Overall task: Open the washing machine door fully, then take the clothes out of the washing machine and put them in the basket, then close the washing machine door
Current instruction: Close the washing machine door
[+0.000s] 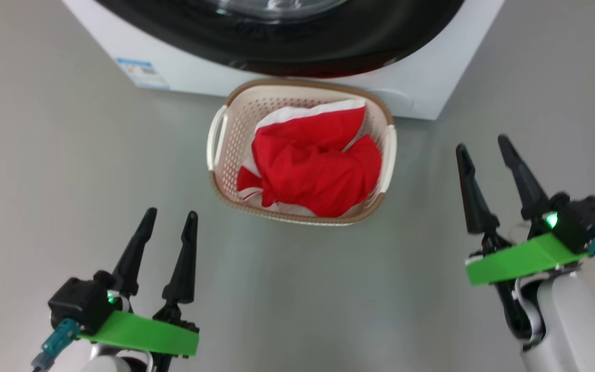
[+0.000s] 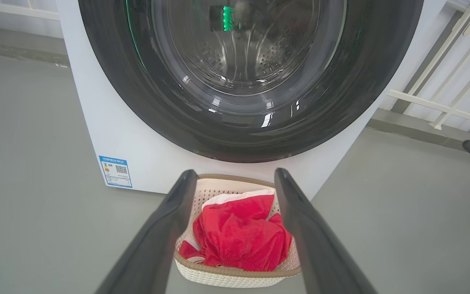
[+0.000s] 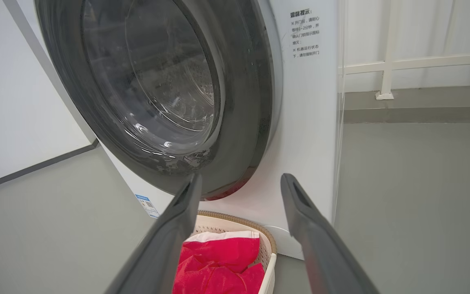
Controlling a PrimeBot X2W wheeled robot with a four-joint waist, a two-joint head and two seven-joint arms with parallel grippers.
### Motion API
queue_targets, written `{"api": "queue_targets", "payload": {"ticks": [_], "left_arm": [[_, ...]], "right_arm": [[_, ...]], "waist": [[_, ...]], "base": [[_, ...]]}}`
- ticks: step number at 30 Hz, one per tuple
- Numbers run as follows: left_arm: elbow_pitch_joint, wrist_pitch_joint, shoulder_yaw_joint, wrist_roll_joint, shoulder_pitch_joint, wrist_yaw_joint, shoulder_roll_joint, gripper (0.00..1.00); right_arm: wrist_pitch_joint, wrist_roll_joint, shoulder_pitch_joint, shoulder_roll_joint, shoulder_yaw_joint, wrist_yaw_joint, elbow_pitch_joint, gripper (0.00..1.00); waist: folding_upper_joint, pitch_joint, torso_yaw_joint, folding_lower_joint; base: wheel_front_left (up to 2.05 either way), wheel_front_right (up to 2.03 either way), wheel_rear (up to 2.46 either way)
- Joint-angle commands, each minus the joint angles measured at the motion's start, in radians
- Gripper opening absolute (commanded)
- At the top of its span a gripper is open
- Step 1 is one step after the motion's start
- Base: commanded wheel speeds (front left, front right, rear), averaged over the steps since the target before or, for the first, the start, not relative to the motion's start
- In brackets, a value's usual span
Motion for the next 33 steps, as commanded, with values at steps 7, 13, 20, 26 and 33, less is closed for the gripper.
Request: {"api": "queue_targets", "payload": {"ticks": [7, 13, 20, 26, 33], "left_arm": [[-0.014, -0.008, 0.051, 0.012, 0.060, -0.005, 0.044, 1.00], [-0.015, -0.008, 0.057, 0.015, 0.103, -0.005, 0.052, 1.00], [-0.014, -0.008, 0.078, 0.018, 0.152, -0.005, 0.051, 1.00], [-0.011, -0.008, 0.095, 0.026, 0.187, -0.005, 0.054, 1.00], [-0.025, -0.008, 0.132, 0.036, 0.247, -0.005, 0.049, 1.00]], "right_arm": [[-0.002, 0.032, 0.116, 0.024, 0.014, -0.001, -0.035, 1.00], [-0.002, 0.038, 0.197, 0.026, -0.005, -0.001, -0.046, 1.00], [-0.002, 0.042, 0.281, 0.027, -0.037, -0.001, -0.055, 1.00], [-0.002, 0.046, 0.340, 0.028, -0.047, -0.001, -0.062, 1.00], [-0.002, 0.056, 0.398, 0.028, -0.057, -0.001, -0.078, 1.00]], "waist": [[0.0000, -0.106, -0.089, 0.0000], [0.0000, -0.156, -0.116, 0.0000], [0.0000, -0.199, -0.142, 0.0000], [0.0000, -0.225, -0.164, 0.0000], [0.0000, -0.255, -0.195, 0.0000]], "base": [[0.00, 0.00, 0.00], [0.00, 0.00, 0.00], [0.00, 0.00, 0.00], [0.00, 0.00, 0.00], [0.00, 0.00, 0.00]]}}
